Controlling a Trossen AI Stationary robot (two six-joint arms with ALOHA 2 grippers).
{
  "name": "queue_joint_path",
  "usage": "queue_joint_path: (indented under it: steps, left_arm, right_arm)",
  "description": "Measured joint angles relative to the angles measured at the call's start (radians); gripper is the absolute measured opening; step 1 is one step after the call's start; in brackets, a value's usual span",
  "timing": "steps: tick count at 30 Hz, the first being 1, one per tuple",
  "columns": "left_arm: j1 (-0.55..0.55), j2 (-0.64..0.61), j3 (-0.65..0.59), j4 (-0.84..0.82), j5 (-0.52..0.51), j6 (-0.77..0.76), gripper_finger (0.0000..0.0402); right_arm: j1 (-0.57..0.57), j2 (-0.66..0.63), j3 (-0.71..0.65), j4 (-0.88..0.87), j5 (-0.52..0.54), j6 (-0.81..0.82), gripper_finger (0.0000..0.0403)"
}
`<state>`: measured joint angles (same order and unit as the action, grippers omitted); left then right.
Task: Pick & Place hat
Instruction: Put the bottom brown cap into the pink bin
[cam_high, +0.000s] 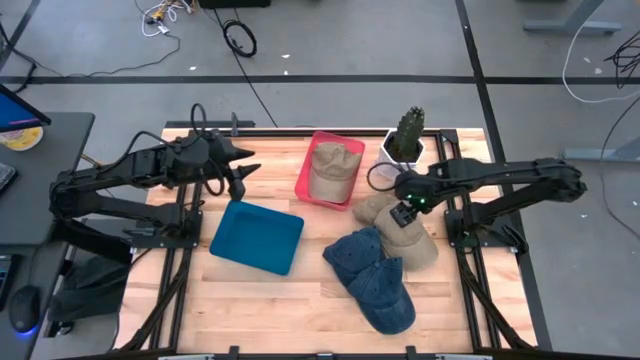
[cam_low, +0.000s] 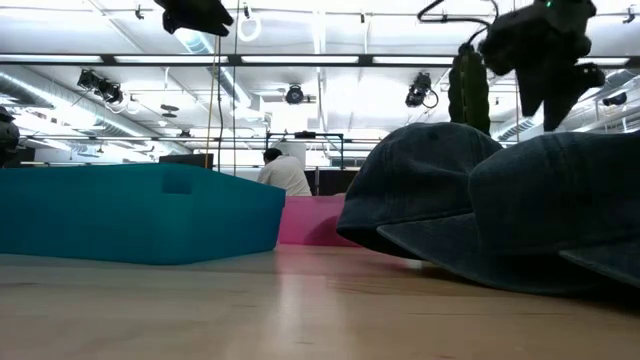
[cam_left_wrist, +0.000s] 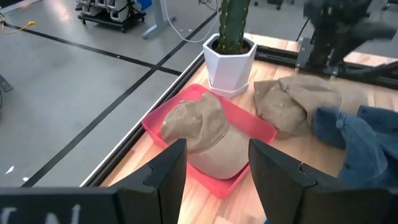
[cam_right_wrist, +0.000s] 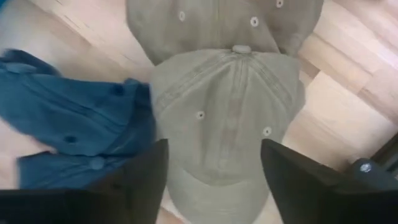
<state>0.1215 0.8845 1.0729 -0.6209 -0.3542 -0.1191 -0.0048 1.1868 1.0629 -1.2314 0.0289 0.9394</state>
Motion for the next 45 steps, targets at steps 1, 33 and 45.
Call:
queue_joint_path:
  steps: [1,33,45]
  left_arm:
    - [0.000,0.000,0.000,0.007,0.000,-0.001,0.0177]
    - [-0.001,0.000,0.000,0.049,-0.002,-0.124,0.0177]
    - [-0.001,0.000,0.000,0.049,-0.008,-0.122,0.0177]
  right_arm:
    - [0.000,0.013,-0.009,0.000,0.001,-0.010,0.0274]
    - [0.000,0.019,-0.312,0.297,-0.075,-0.035,0.0016]
    - [0.022,-0.060,-0.114,0.039,-0.073,-0.032,0.0004]
